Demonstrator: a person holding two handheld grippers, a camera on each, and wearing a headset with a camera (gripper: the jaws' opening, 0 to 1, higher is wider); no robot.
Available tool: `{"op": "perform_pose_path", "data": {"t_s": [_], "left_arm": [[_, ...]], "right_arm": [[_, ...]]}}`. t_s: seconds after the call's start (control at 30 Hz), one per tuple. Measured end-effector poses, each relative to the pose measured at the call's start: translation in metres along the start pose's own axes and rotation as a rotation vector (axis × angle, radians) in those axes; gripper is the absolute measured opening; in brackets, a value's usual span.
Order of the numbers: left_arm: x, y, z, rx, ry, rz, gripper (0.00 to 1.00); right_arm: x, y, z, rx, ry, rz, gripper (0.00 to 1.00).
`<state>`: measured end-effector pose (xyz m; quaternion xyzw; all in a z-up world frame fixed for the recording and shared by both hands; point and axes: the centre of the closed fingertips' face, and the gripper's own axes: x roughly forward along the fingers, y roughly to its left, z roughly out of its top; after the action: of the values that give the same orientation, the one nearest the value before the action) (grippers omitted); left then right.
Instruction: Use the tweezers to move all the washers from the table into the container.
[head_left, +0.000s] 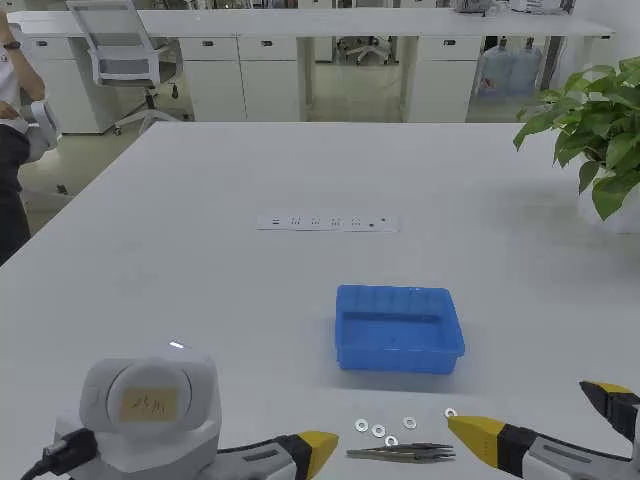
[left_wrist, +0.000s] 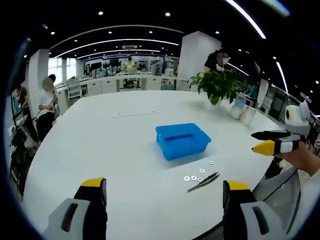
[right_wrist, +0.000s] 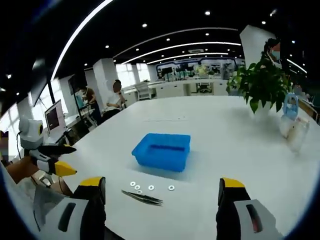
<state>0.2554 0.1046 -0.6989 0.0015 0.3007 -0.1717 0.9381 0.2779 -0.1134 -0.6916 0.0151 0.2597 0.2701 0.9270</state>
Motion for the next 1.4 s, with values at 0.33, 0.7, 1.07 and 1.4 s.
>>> {"op": "perform_pose_path", "data": {"t_s": [0.33,0.7,1.07,1.4], "left_arm": [[0.002,-0.003,-0.002,0.012,0.012,-0.01,0.99],[0.005,-0.006,-0.003,0.018,0.022,-0.021,0.99],[0.007,-0.01,-0.008,0.02,0.042,-0.032,0.98],[0.011,-0.016,-0.009,0.034,0.054,-0.054,0.93]], "right_arm": [[0.0,0.0,-0.001,0.007,0.008,0.001,0.99],[0.001,-0.002,-0.003,0.024,0.017,0.0,0.99],[0.002,-0.006,-0.008,0.026,0.038,-0.017,0.99],[0.003,-0.006,-0.01,0.03,0.044,-0.008,0.99]]}}
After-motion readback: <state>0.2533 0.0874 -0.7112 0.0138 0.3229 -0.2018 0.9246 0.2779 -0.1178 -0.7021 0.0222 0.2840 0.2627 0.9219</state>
